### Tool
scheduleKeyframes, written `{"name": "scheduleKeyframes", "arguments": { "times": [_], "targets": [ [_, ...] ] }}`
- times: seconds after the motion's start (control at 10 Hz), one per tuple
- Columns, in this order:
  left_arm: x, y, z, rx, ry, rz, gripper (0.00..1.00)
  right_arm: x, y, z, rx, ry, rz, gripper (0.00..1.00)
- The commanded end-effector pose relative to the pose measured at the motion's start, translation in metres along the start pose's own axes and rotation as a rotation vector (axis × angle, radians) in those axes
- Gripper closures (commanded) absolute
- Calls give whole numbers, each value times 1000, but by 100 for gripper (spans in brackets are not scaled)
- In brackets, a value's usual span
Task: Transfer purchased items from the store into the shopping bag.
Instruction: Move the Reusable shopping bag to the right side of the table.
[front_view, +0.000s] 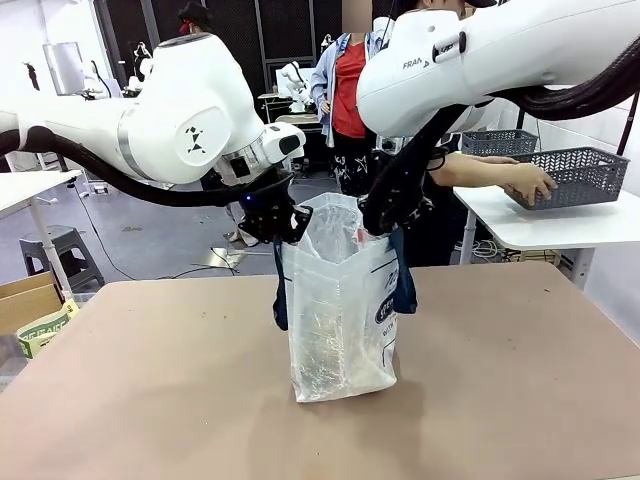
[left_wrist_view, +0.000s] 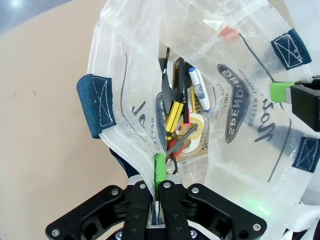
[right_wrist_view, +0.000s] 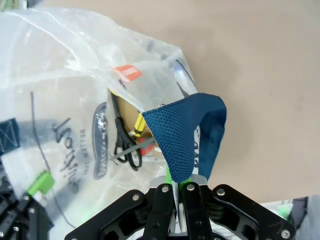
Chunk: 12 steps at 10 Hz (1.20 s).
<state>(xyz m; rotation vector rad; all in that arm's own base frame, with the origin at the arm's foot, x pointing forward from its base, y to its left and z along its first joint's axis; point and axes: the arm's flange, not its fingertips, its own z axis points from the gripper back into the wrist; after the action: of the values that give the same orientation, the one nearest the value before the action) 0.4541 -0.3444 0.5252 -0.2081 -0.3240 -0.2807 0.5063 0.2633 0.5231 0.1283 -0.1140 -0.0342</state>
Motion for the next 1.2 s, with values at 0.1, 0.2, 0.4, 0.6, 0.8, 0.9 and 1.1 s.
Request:
{"name": "scheduleKeyframes", "arguments": {
  "times": [0.1,0.2,0.4,0.6,0.8,0.9,1.1],
  "targets": [
    [3,-11,-5,-14,-33,16,100,12,19,-9,76,-16,-72,100],
    [3,-12,-6,-22,-44,14,100,14,26,-12,82,-10,-65,100],
    [7,-17,-10,-48,-63,-3,100,21,34,-15,98,-5,-59,100],
    [7,-18,-9,-63,-73,-27,100,24,37,-18,109,7,-48,100],
    [4,-16,-7,-37,-50,-7,100,17,33,-13,82,-2,-38,100],
    [4,-18,-8,-42,-56,-11,100,19,35,-15,87,1,-37,100],
    [4,-30,-13,-54,-82,-39,100,20,44,-20,95,-6,-35,100]
  ]
}}
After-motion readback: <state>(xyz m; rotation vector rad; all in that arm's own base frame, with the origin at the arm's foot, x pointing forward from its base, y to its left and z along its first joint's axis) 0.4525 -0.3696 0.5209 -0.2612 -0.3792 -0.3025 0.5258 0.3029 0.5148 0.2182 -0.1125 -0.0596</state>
